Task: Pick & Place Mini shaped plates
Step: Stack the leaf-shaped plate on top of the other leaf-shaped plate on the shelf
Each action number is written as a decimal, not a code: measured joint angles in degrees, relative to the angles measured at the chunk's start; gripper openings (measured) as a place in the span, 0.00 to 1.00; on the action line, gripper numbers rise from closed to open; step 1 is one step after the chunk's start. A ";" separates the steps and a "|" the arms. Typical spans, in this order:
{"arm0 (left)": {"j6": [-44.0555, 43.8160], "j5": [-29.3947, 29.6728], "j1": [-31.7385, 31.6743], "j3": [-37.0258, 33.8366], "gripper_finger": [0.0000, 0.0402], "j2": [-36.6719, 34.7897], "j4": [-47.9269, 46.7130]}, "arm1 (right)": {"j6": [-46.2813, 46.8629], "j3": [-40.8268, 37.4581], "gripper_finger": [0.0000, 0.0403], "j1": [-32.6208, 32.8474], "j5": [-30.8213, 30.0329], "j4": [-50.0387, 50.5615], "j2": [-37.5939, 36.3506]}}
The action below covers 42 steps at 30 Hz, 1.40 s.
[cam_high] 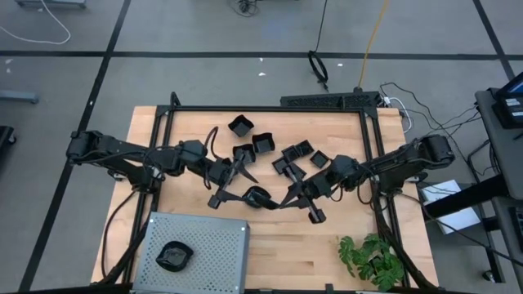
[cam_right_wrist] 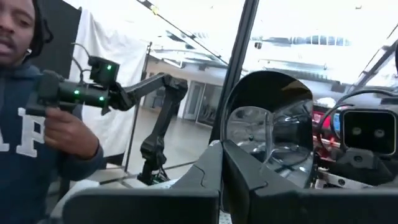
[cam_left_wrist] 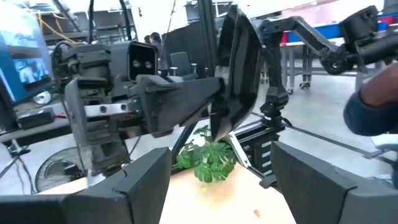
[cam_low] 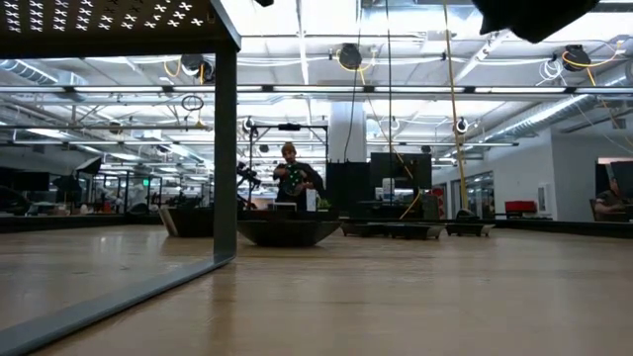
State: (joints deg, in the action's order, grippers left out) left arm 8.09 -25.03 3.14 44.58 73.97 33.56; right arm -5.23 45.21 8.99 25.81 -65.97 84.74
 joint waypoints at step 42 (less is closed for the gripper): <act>0.09 -4.99 0.48 -0.02 0.06 0.00 2.56 | 7.62 0.00 0.00 -2.44 -0.25 -5.09 3.27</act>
State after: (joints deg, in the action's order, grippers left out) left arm 8.18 -30.02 3.62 44.56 73.97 36.13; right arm 2.39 45.21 6.55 25.56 -71.06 88.01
